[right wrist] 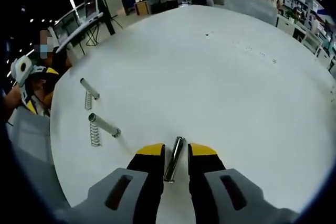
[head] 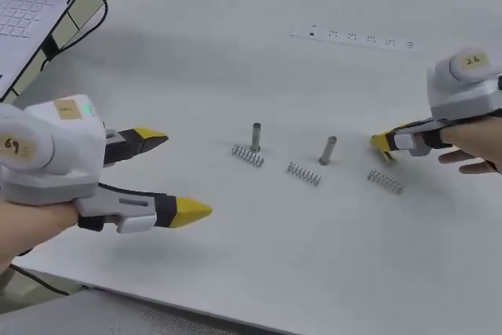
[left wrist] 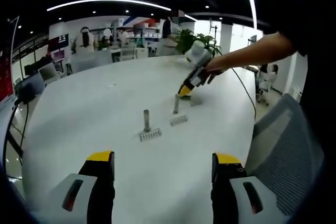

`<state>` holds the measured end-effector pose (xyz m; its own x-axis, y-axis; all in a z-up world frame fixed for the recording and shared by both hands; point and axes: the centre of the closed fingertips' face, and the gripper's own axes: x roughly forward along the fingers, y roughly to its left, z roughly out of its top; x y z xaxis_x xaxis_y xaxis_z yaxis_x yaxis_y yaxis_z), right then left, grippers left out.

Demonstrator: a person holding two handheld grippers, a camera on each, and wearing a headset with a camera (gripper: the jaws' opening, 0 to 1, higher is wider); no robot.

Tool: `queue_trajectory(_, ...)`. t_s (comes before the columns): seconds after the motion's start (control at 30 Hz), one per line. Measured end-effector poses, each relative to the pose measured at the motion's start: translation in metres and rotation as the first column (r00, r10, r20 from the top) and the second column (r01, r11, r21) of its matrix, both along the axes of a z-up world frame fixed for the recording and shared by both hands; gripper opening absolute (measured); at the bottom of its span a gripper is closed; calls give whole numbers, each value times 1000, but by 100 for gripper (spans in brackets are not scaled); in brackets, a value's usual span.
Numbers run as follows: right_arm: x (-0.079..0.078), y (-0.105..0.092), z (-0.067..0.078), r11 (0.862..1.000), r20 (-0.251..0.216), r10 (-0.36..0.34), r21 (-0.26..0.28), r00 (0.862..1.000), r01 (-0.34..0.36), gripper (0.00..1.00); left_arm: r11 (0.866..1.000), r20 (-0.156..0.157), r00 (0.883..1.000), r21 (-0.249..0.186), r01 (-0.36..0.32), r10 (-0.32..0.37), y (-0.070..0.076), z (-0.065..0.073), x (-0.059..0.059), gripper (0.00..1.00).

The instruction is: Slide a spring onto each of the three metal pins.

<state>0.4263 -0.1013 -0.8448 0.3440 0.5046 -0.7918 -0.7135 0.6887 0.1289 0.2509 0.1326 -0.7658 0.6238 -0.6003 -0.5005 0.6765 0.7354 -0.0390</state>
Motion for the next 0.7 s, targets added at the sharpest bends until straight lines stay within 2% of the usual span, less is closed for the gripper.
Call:
queue_trajectory(0.33,4,-1,-7,999,-26,-35,-27,999,34,11,1000,-6,1000,0,0,0,0,-2,-1,72)
queue_trajectory(0.57,2,-1,-5,998,-26,-35,-50,999,34,7,1000,-8,1000,-2,4,-4,-2,-4,0,72)
queue_trajectory(0.7,5,-2,-7,997,-41,-51,-54,998,49,6,1000,-9,1000,-2,5,-5,-3,-4,0,71)
